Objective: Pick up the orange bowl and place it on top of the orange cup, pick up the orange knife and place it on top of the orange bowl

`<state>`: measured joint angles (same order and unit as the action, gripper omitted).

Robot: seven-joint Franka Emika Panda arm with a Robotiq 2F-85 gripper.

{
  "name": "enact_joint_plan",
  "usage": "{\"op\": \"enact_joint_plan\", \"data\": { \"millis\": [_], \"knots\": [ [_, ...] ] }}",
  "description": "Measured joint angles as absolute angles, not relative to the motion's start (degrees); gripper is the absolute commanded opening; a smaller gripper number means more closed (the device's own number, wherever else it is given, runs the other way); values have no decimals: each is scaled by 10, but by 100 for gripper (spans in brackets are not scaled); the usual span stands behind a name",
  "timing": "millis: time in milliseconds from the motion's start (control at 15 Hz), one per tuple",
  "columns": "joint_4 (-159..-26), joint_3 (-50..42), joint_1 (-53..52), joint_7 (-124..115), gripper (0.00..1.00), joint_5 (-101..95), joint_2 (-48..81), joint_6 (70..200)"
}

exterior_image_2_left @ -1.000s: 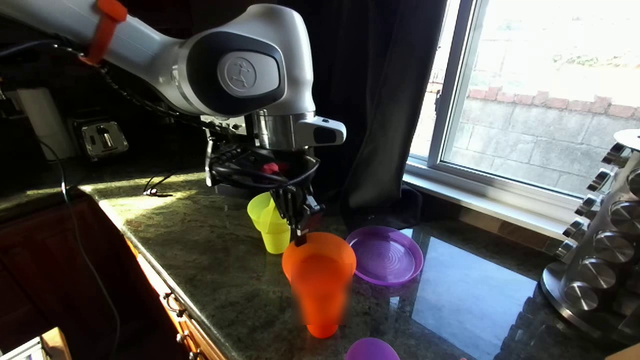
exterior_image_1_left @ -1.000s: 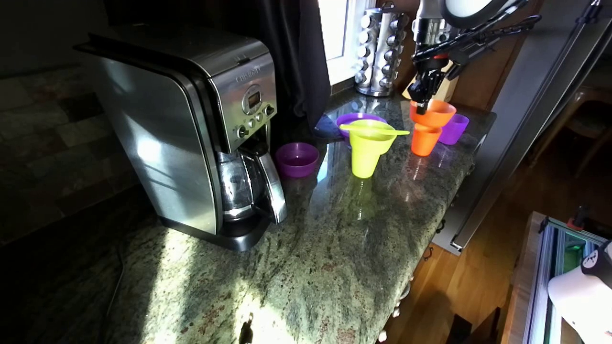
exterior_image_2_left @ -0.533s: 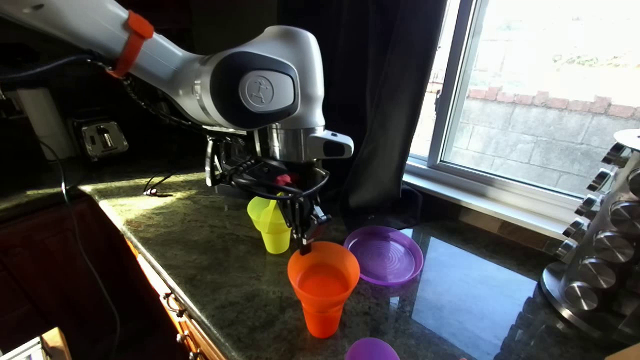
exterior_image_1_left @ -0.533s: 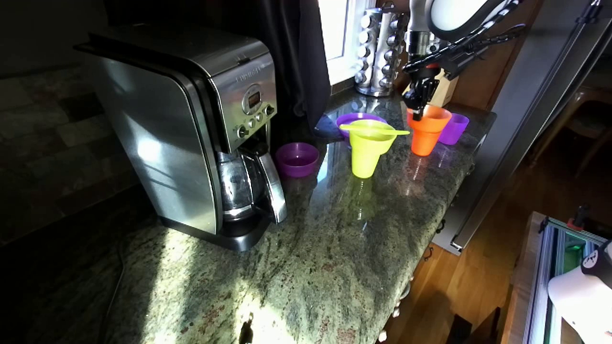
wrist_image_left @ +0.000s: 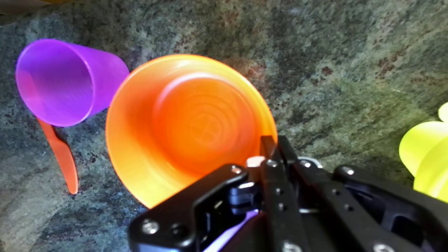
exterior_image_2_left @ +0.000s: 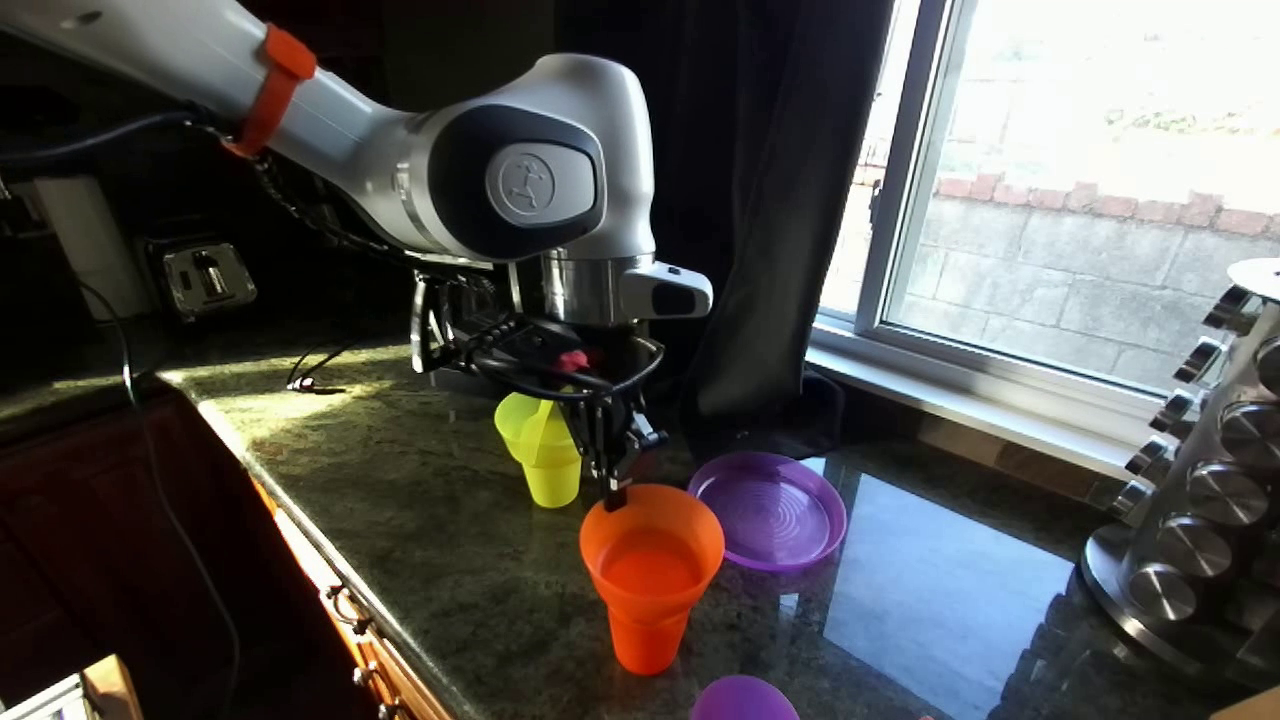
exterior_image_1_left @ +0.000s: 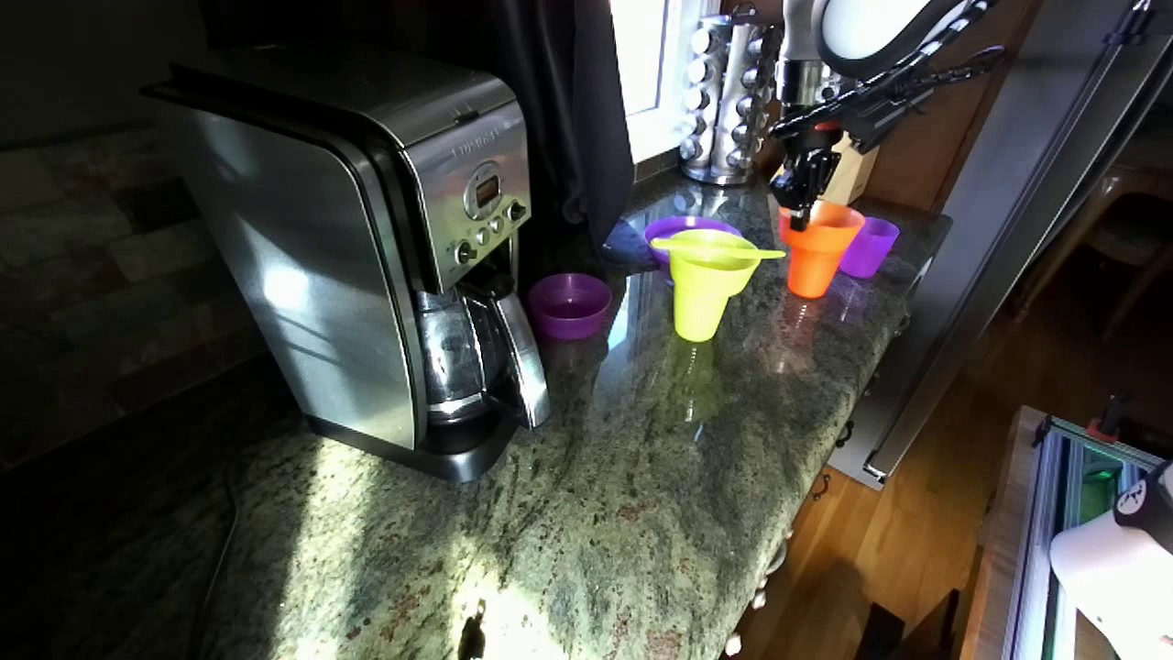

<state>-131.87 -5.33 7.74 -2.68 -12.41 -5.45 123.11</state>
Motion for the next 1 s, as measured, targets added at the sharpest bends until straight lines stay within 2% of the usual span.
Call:
{"op": "enact_joint_plan", "data": {
  "millis": [1000],
  "knots": [
    [-1323,-61,79,-28,1,-124,-65,1233]
  ]
}}
